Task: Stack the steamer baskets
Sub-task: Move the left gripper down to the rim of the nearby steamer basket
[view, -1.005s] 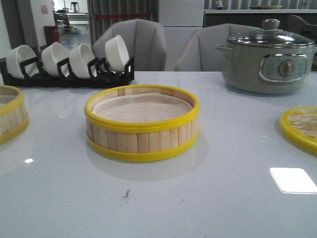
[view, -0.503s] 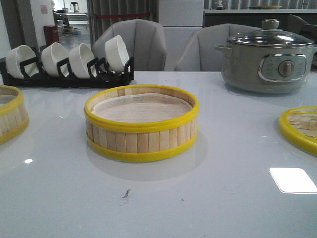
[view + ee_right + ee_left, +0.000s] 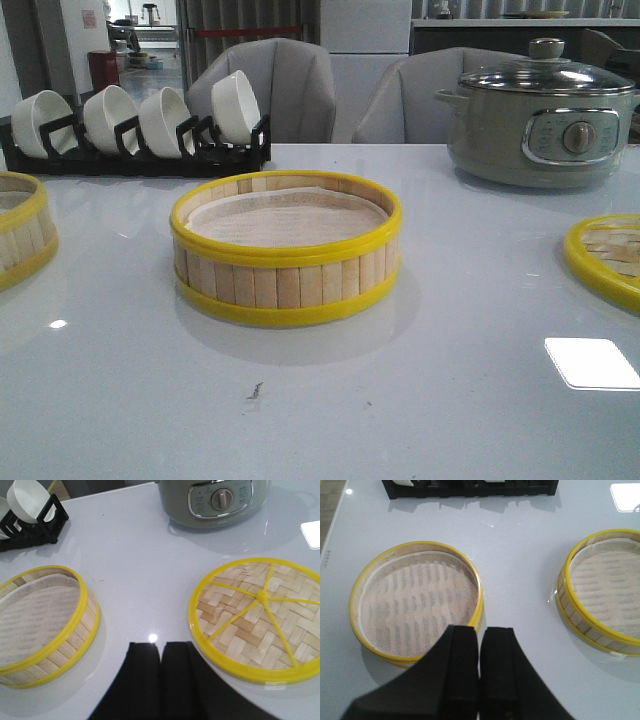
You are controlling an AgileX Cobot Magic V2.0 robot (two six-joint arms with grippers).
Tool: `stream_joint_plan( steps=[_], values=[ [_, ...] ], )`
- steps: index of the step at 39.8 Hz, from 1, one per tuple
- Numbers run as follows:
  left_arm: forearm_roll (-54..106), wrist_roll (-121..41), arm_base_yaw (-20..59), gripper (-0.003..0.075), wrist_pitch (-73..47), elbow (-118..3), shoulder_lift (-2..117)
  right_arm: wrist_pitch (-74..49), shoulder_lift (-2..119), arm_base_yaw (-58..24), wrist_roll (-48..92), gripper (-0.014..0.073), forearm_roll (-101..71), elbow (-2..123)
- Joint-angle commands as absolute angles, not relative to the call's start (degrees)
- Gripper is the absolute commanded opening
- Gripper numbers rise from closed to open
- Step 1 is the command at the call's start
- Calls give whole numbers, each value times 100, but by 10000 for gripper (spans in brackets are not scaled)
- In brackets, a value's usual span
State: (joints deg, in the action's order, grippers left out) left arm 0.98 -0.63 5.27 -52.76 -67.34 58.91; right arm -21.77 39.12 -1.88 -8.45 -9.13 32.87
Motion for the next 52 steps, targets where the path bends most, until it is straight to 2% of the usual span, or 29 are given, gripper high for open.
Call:
stream_joint_plan(
  steps=[1, 14, 28, 39, 41, 43, 46, 48, 50, 52],
  values=[
    [240, -56, 537, 97, -4914, -6939, 5815, -1436, 3939, -210, -770, 41, -910, 3515],
    [362, -56, 537, 97, -4743, -6939, 5815, -851, 3928, -210, -770, 41, -910, 3515],
    [362, -56, 537, 97, -4795, -6939, 5815, -2668, 4157, -192, -365, 42, 372, 3578],
    [362, -56, 537, 97, -4981, -6939, 5879, -2489, 4157, -192, -370, 45, 372, 3578],
    [419, -56, 537, 99, -5091, -6939, 5907, -2495, 4157, -192, -370, 62, 372, 3578],
    [550, -56, 537, 109, -5184, -6939, 5945, -2507, 4157, -192, -370, 115, 372, 3578],
    [698, -168, 537, 171, -5262, -6939, 6007, -2481, 4157, -192, -370, 219, 372, 3578],
    [807, -347, 537, 242, -5262, -6939, 6042, -2481, 4157, -192, -370, 294, 372, 3578],
    [837, -365, 537, 333, -5262, -6939, 6110, -2481, 4157, -192, -370, 351, 372, 3578],
    [876, -354, 537, 452, -5271, -6939, 6190, -2481, 4157, -192, -370, 356, 372, 3578]
  ],
)
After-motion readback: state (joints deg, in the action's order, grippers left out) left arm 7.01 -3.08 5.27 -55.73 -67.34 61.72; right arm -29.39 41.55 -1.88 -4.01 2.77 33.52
